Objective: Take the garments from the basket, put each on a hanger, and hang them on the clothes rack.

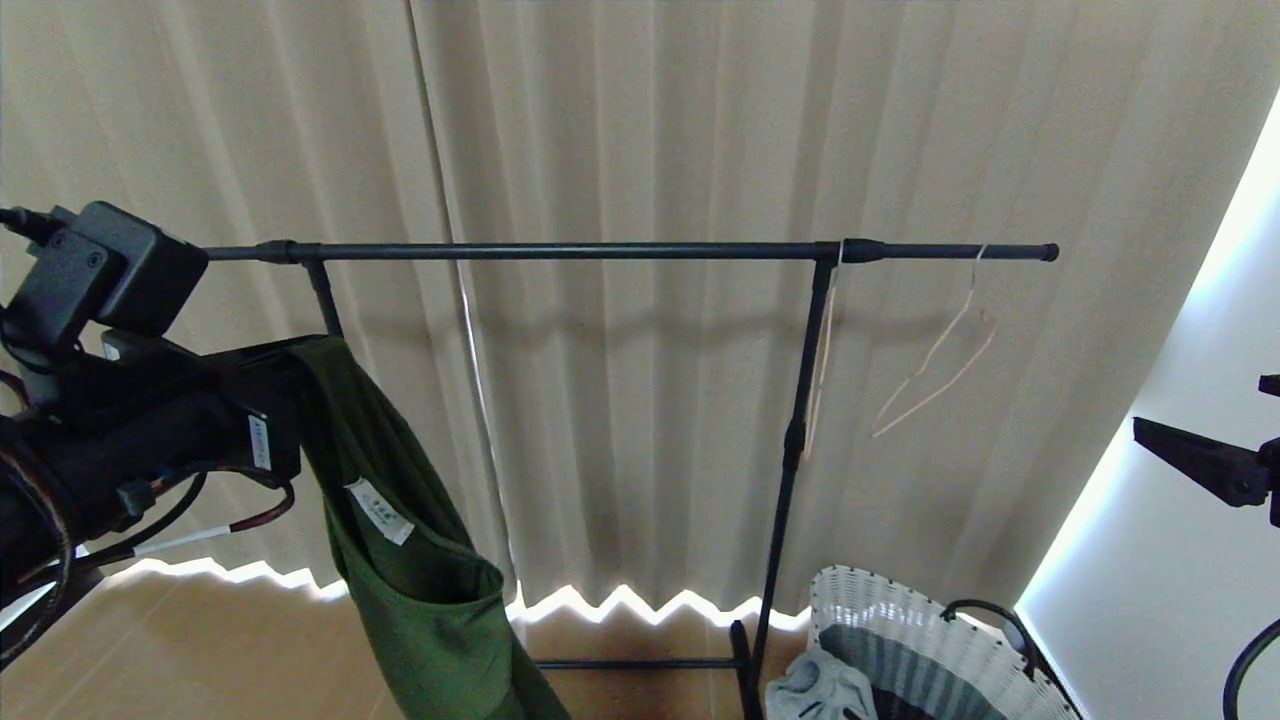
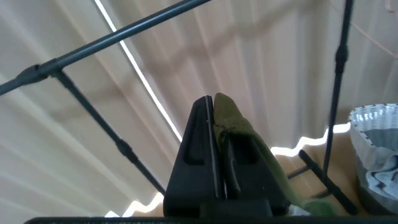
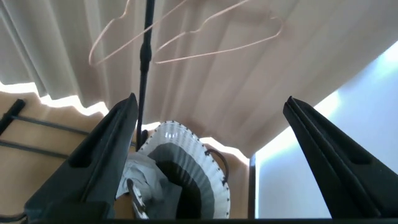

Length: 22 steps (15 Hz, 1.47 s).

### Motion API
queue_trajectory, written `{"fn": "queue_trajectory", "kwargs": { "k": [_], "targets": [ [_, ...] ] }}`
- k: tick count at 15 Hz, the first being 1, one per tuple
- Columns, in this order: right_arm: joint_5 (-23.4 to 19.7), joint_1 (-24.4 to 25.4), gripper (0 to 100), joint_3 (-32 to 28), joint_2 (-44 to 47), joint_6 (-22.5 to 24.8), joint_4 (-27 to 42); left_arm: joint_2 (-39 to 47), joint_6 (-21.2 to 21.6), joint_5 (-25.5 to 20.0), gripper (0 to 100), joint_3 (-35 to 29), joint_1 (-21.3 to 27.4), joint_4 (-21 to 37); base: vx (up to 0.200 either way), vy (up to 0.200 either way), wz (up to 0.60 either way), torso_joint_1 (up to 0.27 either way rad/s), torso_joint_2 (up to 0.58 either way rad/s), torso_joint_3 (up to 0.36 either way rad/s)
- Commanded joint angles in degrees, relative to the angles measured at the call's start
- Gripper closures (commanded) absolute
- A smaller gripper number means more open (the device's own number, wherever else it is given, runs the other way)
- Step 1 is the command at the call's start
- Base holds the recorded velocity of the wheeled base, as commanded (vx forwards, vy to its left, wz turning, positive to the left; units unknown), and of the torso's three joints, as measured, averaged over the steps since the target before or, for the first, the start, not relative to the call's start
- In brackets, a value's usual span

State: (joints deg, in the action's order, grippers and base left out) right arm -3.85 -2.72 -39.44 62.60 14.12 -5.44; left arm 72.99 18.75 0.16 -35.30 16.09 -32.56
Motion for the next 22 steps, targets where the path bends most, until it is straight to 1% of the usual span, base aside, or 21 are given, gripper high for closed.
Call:
{"fn": "queue_trajectory", "kwargs": {
  "k": [1,2,12,17,20,22],
  "targets": [
    [0.07,-0.01,0,-0.03,-0.11,0.03,-0.01,0.14,-0.03,0.11,100,0.06,-0.10,-0.05,0.000,0.000,0.00,0.000,0.00,0.000],
    [-0.01,-0.01,0,-0.11,-0.11,0.03,-0.01,0.05,-0.03,0.11,100,0.06,-0.10,-0.05,0.000,0.000,0.00,0.000,0.00,0.000],
    [0.07,-0.01,0,-0.03,-0.11,-0.05,-0.10,0.23,0.06,0.02,100,0.59,-0.10,0.04,0.200,0.000,0.00,0.003,0.00,0.003],
    [0.07,-1.24,0,0.15,0.42,0.03,-0.10,0.14,0.24,0.02,100,0.94,0.26,-0.13,0.200,0.000,0.00,0.001,0.00,0.004],
    [0.16,-1.32,0,0.15,1.65,-0.14,0.08,-1.44,-0.20,-0.07,100,3.58,-0.01,-0.40,0.000,0.000,0.00,0.000,0.00,0.000],
    [1.57,-1.68,0,0.06,2.97,-0.23,0.08,-2.67,-0.56,0.02,100,5.07,-0.18,-0.40,0.000,0.000,0.00,0.000,0.00,0.000]
  ]
}}
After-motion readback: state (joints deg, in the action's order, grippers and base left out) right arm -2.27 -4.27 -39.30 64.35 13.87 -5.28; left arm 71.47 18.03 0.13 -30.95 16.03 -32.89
